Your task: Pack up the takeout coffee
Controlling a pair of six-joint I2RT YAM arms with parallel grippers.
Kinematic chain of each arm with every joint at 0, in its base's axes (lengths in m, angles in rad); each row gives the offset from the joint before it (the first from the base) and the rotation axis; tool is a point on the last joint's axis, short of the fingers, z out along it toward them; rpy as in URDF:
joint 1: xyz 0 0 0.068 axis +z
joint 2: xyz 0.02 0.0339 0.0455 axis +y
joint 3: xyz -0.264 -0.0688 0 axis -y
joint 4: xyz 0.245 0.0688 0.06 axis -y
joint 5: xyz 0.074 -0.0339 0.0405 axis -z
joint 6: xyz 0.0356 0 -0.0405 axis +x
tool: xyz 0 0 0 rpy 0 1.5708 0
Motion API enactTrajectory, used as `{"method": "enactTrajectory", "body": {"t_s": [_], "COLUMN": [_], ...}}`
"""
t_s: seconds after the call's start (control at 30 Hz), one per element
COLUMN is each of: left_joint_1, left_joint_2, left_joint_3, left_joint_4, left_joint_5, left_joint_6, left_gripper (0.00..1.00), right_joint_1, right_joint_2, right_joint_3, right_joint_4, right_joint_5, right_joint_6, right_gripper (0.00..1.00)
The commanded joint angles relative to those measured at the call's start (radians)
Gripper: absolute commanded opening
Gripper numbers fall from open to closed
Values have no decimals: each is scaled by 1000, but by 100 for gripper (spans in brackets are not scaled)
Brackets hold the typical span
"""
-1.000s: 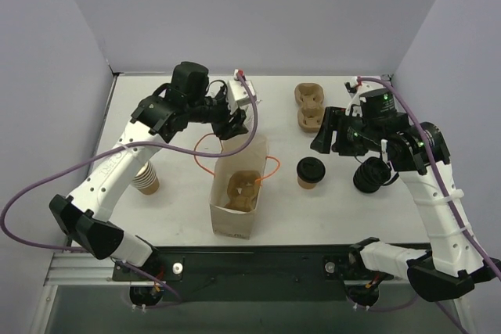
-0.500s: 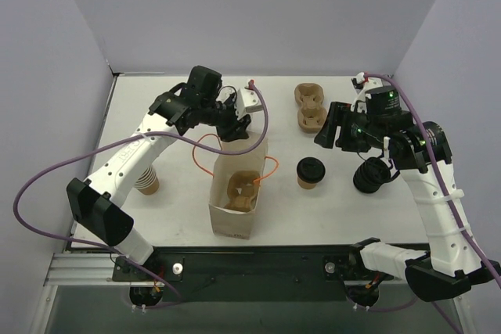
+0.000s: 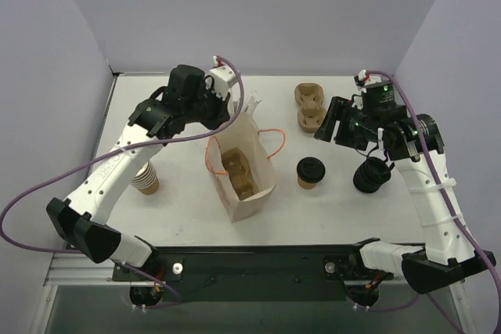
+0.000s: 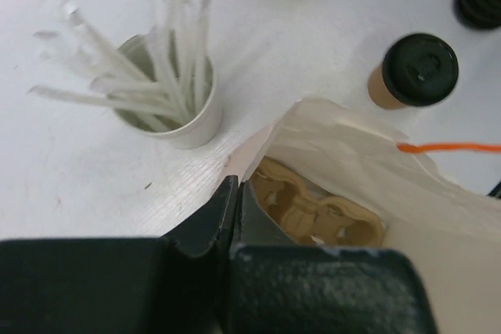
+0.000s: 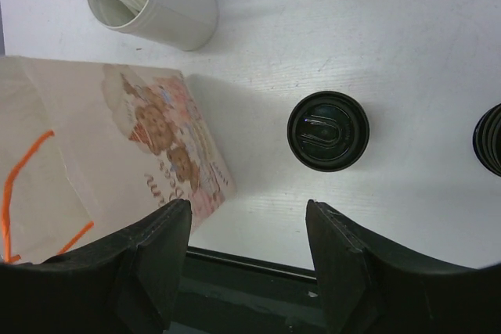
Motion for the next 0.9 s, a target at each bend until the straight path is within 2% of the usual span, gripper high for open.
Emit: {"method": "enactTrajectory", "body": {"t_s": [0.0,0.1,0.2,0.27,0.47,0.67,0.87], "left_joint_1": [17,20,28,31,32,32,31], "left_joint_2": [-152,-280,-353,-372,-418,-425,-419], "left_joint_3": [-49,-220,-284,-290,-258,-218,-224], "left_joint_4": [49,121,150,113,-89,-230,-247], "left_joint_5": [-359,-425,-477,-480,-501,-500,-446], "left_joint_6": [-422,-537,-587,-581,-592,-569,-569], "left_gripper": [0,0,0,0,0,0,0], "right_joint_1": [-10,-31,-85,-97,-106,-115,-128], "right_joint_2": [61,84,107,109,35,38,24], "right_joint_3": [43,65,107,105,-147,-176,-185], "right_joint_4": [-11,-62,-100,-140,-88,-83,-73], "right_joint_5": [32,116,152,225,337,325,344], "right_joint_6": [48,29,-3,-24,-47,-52,-46], "right_gripper": [63,64,63,63,66,66,66]}}
